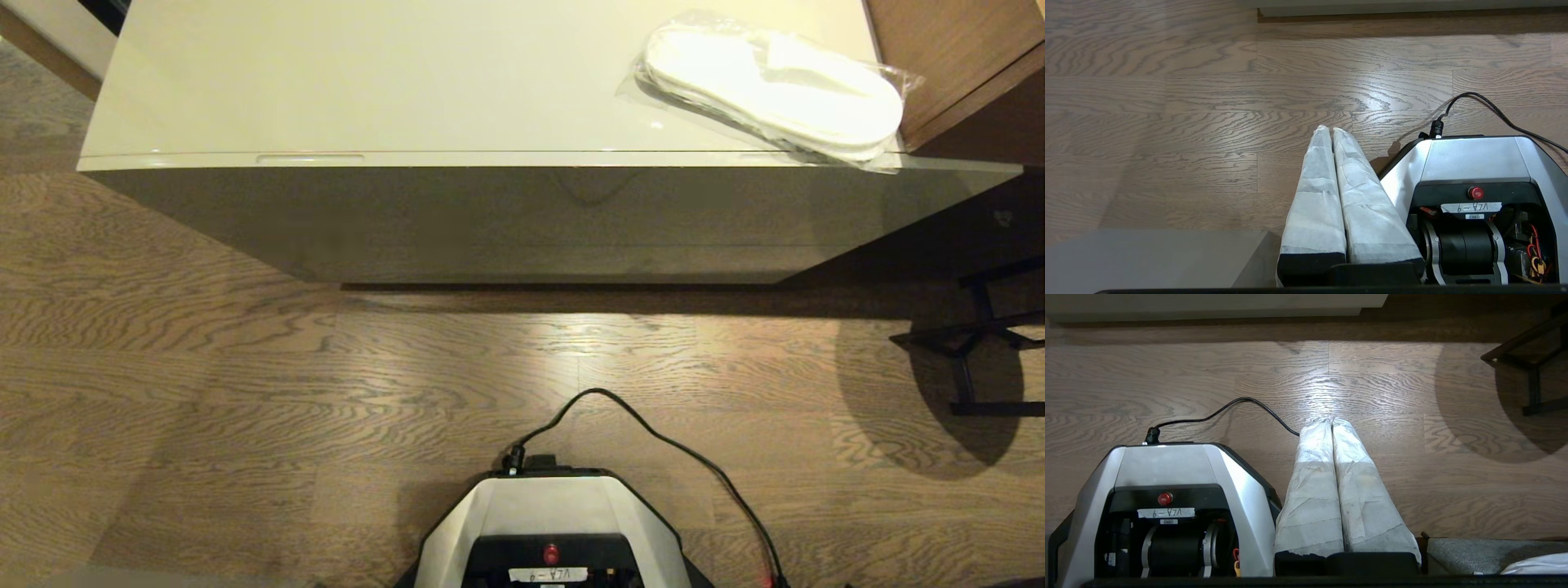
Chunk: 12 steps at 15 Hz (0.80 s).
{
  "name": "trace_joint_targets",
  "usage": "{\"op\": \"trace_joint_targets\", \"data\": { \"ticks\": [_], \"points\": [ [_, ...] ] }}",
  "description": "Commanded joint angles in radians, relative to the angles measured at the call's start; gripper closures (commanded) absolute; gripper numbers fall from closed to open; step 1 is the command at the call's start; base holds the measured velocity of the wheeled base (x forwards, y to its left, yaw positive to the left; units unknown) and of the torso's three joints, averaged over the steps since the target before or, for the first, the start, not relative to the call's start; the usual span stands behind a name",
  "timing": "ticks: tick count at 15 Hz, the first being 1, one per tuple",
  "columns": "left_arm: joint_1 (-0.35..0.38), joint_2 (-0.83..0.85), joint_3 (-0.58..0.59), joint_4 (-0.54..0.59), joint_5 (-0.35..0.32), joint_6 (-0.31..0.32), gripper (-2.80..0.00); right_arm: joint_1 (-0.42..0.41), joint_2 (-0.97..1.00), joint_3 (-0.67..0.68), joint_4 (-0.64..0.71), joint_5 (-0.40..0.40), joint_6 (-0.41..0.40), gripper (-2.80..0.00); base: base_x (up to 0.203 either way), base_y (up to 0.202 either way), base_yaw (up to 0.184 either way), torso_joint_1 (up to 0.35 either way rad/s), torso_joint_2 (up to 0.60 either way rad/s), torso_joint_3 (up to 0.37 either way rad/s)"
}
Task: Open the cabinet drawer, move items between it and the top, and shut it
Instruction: Open the drawer
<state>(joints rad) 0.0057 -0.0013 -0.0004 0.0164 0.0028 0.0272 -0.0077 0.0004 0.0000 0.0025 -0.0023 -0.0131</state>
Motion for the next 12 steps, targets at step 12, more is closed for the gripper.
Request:
{"op": "trace_joint_targets", "data": {
  "ticks": [12],
  "points": [
    [0.0,0.001,0.0,0.0,0.002,-0.001,0.0,0.0,0.001,0.0,0.001,0.001,0.001,0.0,0.0,0.0,0.0,0.0,0.0,0.0]
  ]
}}
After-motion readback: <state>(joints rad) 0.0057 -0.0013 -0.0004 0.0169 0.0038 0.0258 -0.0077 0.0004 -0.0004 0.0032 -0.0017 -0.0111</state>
